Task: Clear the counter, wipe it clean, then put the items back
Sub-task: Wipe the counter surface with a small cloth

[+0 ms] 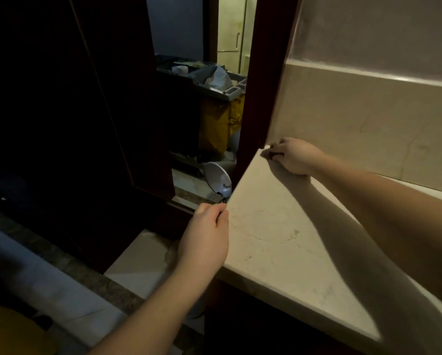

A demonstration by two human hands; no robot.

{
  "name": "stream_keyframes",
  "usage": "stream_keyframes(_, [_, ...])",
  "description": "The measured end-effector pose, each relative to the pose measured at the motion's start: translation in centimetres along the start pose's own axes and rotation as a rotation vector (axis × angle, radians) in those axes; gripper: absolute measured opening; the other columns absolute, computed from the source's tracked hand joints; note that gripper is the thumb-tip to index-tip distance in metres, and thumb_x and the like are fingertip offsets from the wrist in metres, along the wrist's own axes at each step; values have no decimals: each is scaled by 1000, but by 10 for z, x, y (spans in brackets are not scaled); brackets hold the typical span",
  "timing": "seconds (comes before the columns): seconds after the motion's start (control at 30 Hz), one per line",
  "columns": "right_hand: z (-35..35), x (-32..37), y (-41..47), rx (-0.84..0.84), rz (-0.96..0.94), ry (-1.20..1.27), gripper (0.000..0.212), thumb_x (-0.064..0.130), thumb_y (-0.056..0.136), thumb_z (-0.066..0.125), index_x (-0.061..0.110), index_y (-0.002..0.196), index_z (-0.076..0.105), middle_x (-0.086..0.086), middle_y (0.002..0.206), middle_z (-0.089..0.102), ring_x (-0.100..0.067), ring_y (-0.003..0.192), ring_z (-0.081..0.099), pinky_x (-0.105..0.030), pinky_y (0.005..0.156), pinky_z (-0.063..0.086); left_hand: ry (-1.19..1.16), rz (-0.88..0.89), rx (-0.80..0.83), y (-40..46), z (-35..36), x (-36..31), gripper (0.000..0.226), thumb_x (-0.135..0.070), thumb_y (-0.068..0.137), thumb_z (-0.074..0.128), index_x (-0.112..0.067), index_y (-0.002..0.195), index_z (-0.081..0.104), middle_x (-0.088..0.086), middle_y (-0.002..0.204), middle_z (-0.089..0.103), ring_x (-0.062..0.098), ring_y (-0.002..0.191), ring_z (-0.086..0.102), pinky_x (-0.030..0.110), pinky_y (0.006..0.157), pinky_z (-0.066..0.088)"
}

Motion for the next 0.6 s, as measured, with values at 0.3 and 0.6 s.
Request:
stream_keyframes(0.3, [0,9,-22,-74,-38,29,30,27,98,50,30,124,63,-7,119,55,-30,111,53,-29,81,35,-24,6,-26,-3,-3,-2,35,-28,103,39,-20,130,60,-7,124,54,9,107,53,21,80,36])
stream_keyframes(0.6, [2,49,-64,-105,-268,100,28,26,96,53,27,122,64,-5,113,56,-24,104,54,-26,79,35,-73,2,-40,-5,-5,-3,30,-28,102,40,-23,123,61,-10,120,55,3,92,51,22,74,40])
Point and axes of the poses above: each hand's wrist, its own y-axis towards the middle knuckle, its own z-axis out of the palm, x = y × z, the point moved 7 cm from there along y, towards the middle knuckle
